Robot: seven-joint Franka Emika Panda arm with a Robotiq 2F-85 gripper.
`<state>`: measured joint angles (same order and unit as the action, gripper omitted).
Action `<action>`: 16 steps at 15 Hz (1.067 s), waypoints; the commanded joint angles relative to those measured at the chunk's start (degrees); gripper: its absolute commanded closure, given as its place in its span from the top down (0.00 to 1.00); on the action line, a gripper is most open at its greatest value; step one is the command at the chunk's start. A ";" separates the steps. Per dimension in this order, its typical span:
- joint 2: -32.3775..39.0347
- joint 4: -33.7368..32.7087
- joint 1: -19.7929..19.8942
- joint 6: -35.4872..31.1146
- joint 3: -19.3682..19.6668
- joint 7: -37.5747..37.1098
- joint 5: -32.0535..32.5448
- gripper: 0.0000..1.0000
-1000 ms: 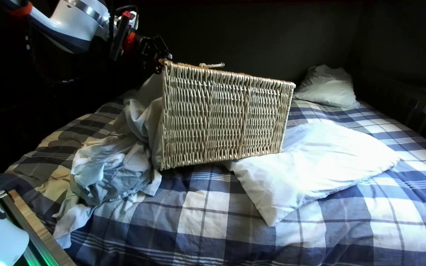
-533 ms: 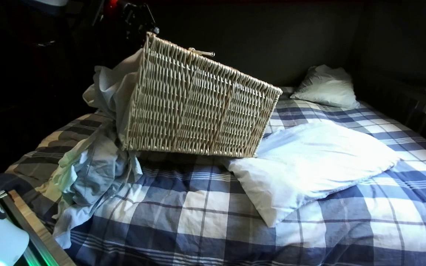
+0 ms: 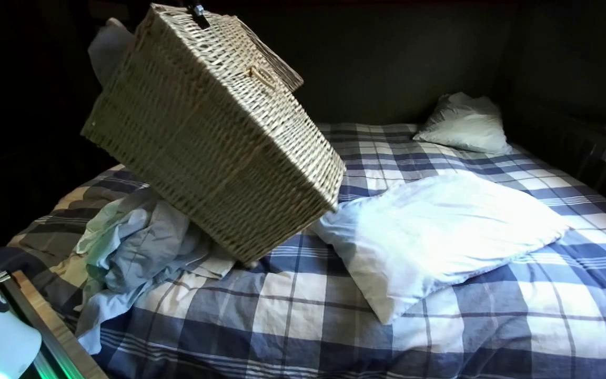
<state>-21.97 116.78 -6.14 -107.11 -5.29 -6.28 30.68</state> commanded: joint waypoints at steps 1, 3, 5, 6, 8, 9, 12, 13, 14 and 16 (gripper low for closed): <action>0.29 -8.63 1.93 4.10 -0.77 -2.60 -5.81 0.04; 0.23 -9.70 2.45 1.34 -0.64 -4.45 -6.93 0.04; 0.50 -9.07 3.23 -2.67 -0.89 -5.70 -4.71 0.04; 0.57 -8.27 3.49 -5.32 -0.82 -5.59 -3.99 0.04; 0.96 -6.87 4.38 -9.27 -1.35 -6.62 -2.06 0.04; 0.82 -5.89 4.27 -11.48 -1.32 -5.47 -1.72 0.04; 0.56 -2.71 4.42 -18.95 -1.11 -4.64 -0.80 0.04; 0.66 -1.46 4.49 -22.41 -0.52 -4.69 -1.63 0.04; 1.01 -0.21 4.70 -26.02 0.21 -4.92 -3.08 0.04; 1.40 2.04 5.14 -31.51 1.31 -4.78 -5.76 0.04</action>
<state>-18.99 117.65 -2.07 -130.31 -5.28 -11.27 27.33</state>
